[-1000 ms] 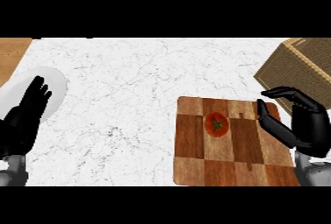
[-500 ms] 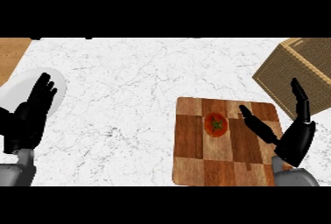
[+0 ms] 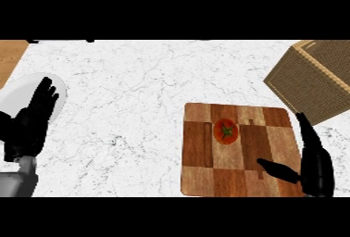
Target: Pick the tomato from the cutting board and place it in the basket
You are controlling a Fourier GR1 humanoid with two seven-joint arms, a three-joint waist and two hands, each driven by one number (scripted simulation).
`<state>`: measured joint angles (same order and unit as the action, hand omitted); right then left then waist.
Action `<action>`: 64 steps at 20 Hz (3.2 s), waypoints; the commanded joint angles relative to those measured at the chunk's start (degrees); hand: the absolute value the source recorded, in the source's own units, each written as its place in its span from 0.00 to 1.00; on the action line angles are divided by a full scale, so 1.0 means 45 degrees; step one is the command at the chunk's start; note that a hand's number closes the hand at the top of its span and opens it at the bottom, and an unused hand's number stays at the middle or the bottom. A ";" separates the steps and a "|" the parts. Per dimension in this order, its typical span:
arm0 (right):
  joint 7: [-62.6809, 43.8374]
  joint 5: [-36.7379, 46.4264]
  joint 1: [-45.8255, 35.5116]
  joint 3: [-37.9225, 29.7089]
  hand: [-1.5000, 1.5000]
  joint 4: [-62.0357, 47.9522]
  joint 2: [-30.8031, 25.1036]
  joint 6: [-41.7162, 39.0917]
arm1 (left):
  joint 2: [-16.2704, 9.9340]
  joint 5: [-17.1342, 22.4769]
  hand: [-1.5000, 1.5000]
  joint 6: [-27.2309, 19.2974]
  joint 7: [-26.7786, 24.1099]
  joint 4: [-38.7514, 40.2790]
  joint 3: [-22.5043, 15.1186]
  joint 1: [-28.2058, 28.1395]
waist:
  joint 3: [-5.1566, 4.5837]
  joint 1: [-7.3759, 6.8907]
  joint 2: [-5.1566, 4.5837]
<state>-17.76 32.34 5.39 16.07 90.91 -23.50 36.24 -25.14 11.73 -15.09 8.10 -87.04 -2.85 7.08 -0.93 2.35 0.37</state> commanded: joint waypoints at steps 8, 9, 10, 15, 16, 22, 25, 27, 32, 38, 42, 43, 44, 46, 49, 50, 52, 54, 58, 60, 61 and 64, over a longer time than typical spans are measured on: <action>-0.9043 0.2389 0.0342 0.1787 0.00 0.7793 -0.1028 -0.5743 | 0.0611 -0.0493 0.50 -0.0482 0.0379 -0.0010 -0.0389 0.0326 | 0.0157 -0.0258 0.0018; -0.9309 0.2897 0.0701 0.1864 0.00 0.8174 -0.0779 -0.5628 | 0.0595 -0.0338 0.50 -0.0041 -0.0138 0.0594 -0.0054 0.0672 | 0.0180 -0.0312 -0.0039; -1.0538 0.3771 -0.0465 0.2454 0.00 0.8302 -0.0132 -0.6174 | 0.0511 -0.0387 0.50 0.0044 0.0183 0.0245 -0.0272 0.0471 | 0.0172 -0.0449 -0.0038; -0.9911 0.4725 -0.1096 0.2560 0.00 0.7746 0.1507 -0.5985 | 0.1213 -0.0901 0.50 0.0322 -0.0580 0.1345 -0.0090 0.0933 | 0.0200 -0.0486 -0.0080; -0.9215 0.4901 -0.0271 0.2483 0.00 0.7585 0.1517 -0.5866 | 0.1103 -0.0757 0.50 0.0722 -0.0327 0.1073 0.0353 0.0808 | 0.0205 -0.0488 -0.0074; -0.6503 0.4447 -0.0124 0.1990 0.00 0.4441 0.2234 -0.4029 | 0.1470 -0.1063 0.50 0.0883 -0.0615 0.1285 0.0592 0.0932 | 0.0209 -0.0500 -0.0090; -0.6431 0.5021 -0.0614 0.2090 0.00 0.4049 0.2961 -0.3984 | 0.1651 -0.1424 0.50 0.0776 -0.0013 0.1066 0.0630 0.1133 | 0.0207 -0.0508 -0.0084; -0.6297 0.5329 -0.0756 0.1955 0.00 0.3856 0.3237 -0.4005 | 0.1526 -0.1489 0.50 0.1085 0.0110 0.0384 0.0794 0.0449 | 0.0207 -0.0534 -0.0075; -0.5076 0.5914 -0.0129 0.1735 0.00 0.2795 0.3298 -0.2779 | 0.1547 -0.1381 0.50 0.1661 -0.0233 0.0237 0.1128 -0.0139 | 0.0206 -0.0534 -0.0074; -0.3577 0.5399 0.0574 0.1423 0.00 0.2515 0.3418 -0.2183 | 0.1968 -0.1758 0.50 0.1753 0.0420 -0.0020 0.1465 0.0395 | 0.0208 -0.0508 -0.0074; -0.3556 0.5910 -0.0480 0.1361 0.00 0.0920 0.4502 -0.1904 | 0.2307 -0.2424 0.50 0.1452 0.0299 0.0957 0.1439 0.1286 | 0.0207 -0.0501 -0.0083; -0.4604 0.6368 -0.0886 0.1339 0.00 0.1968 0.4593 -0.2965 | 0.2392 -0.2123 0.50 0.1794 -0.0826 0.1067 0.1658 0.0308 | 0.0204 -0.0518 -0.0079; -0.4012 0.6266 -0.0478 0.1560 0.00 0.1173 0.4799 -0.2354 | 0.2265 -0.2086 0.50 0.1918 0.0193 0.1015 0.1710 0.1215 | 0.0206 -0.0503 -0.0080; -0.3654 0.5953 -0.0634 0.1122 0.00 0.1049 0.4721 -0.2290 | 0.1862 -0.1803 0.50 0.2422 0.0520 0.0886 0.2174 0.1299 | 0.0207 -0.0512 -0.0079; -0.3357 0.5892 -0.0925 0.0778 0.00 0.0641 0.4770 -0.2322 | 0.2267 -0.2088 0.50 0.2346 0.0128 -0.0293 0.1874 0.0058 | 0.0208 -0.0551 -0.0072; -0.3287 0.5955 -0.0498 0.0774 0.00 0.0896 0.4793 -0.2152 | 0.2247 -0.2177 0.50 0.2422 0.0303 -0.0153 0.1997 0.0364 | 0.0207 -0.0525 -0.0073; -0.3632 0.6218 -0.1077 0.0297 0.00 0.0143 0.4727 -0.2425 | 0.2361 -0.2436 0.50 0.2173 -0.0038 -0.0236 0.1916 -0.0193 | 0.0207 -0.0551 -0.0074; -0.3824 0.6479 -0.1397 0.0263 0.00 -0.0497 0.5066 -0.2483 | 0.2423 -0.2429 0.50 0.2083 0.0557 -0.0528 0.1974 0.0213 | 0.0208 -0.0546 -0.0078; -0.3233 0.6390 -0.1618 -0.0049 0.00 -0.1600 0.5210 -0.1804 | 0.2753 -0.2695 0.50 0.2054 0.0438 0.0551 0.1939 0.1009 | 0.0208 -0.0526 -0.0084; -0.3048 0.6056 -0.2020 -0.0378 0.00 -0.1592 0.5215 -0.2220 | 0.2599 -0.2583 0.50 0.2386 0.0472 0.0337 0.2130 0.0857 | 0.0208 -0.0536 -0.0081; -0.3399 0.6419 -0.0970 0.0171 0.00 -0.0191 0.5108 -0.2616 | 0.2309 -0.2221 0.50 0.2871 -0.0014 0.0760 0.2642 0.0787 | 0.0206 -0.0510 -0.0076; -0.2737 0.6382 -0.0460 0.0421 0.00 -0.0983 0.5218 -0.1406 | 0.2629 -0.2879 0.50 0.2408 -0.0069 0.1159 0.2305 0.1145 | 0.0207 -0.0502 -0.0077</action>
<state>-31.92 60.68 0.87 17.53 86.94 -0.30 28.06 -13.78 -0.06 -4.30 8.20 -81.92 7.45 12.50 -0.09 0.11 0.13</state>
